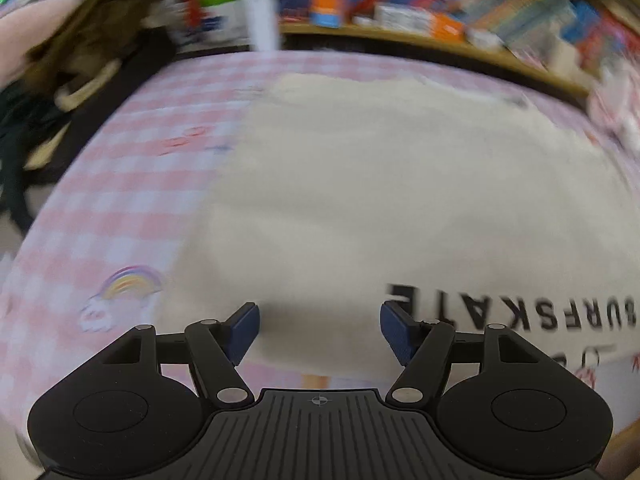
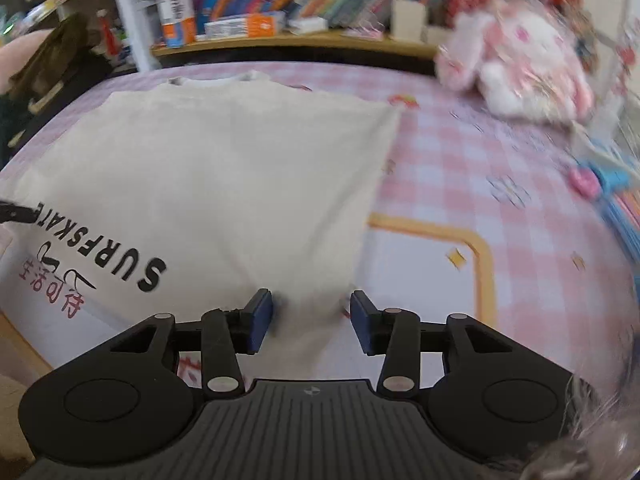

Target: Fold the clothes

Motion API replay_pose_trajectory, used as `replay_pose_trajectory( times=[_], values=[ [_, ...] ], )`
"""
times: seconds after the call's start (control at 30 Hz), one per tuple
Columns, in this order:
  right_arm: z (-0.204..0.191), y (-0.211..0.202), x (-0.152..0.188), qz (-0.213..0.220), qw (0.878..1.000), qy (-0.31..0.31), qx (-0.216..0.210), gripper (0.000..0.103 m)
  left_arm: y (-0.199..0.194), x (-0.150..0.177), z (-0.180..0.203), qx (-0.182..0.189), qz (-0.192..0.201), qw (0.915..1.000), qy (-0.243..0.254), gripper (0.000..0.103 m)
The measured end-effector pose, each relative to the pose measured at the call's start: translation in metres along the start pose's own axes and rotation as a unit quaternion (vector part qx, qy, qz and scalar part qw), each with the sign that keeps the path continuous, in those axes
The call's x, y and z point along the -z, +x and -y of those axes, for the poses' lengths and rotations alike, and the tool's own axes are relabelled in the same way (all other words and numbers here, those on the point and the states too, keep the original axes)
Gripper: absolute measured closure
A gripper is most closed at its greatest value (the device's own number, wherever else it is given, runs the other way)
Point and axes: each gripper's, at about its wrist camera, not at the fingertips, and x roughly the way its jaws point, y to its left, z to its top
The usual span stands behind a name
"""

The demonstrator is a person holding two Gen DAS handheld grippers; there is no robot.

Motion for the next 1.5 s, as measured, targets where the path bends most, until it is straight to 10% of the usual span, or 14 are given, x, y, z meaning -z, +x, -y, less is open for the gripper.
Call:
replay_pose_trajectory(
  times=[0.27, 0.5, 0.63, 0.83, 0.97, 1.13, 1.27, 1.5],
  values=[
    [0.038, -0.012, 0.010, -0.023, 0.984, 0.171, -0.043, 0.063, 0.005, 0.006, -0.054, 0.046, -0.007, 0.9745, -0.219, 0.034],
    [0.042, 0.001, 0.013, -0.044, 0.963, 0.254, -0.078, 0.065, 0.009, 0.018, -0.086, 0.089, 0.015, 0.9224, -0.375, 0.035],
    [0.027, 0.005, 0.008, -0.054, 0.978, 0.196, -0.053, 0.094, 0.008, 0.021, -0.097, 0.083, 0.023, 0.9189, -0.385, 0.035],
    [0.005, -0.027, -0.006, 0.018, 0.992, 0.117, -0.053, 0.098, 0.008, 0.021, -0.114, 0.088, 0.024, 0.9185, -0.385, 0.035],
    [0.000, -0.006, 0.002, -0.029, 0.995, 0.099, 0.007, 0.098, 0.012, 0.024, -0.127, 0.110, 0.026, 0.9110, -0.397, 0.035],
    [-0.012, 0.006, 0.007, -0.040, 0.993, 0.099, 0.047, 0.094, 0.014, 0.026, -0.136, 0.139, 0.014, 0.9076, -0.396, 0.034],
    [-0.027, 0.000, 0.005, -0.033, 0.990, 0.089, 0.106, 0.068, 0.018, 0.025, -0.143, 0.160, 0.005, 0.9057, -0.393, 0.034],
    [-0.067, -0.009, -0.002, -0.005, 0.991, 0.065, 0.119, 0.054, 0.025, 0.020, -0.147, 0.192, -0.007, 0.9185, -0.346, 0.033]
  ],
)
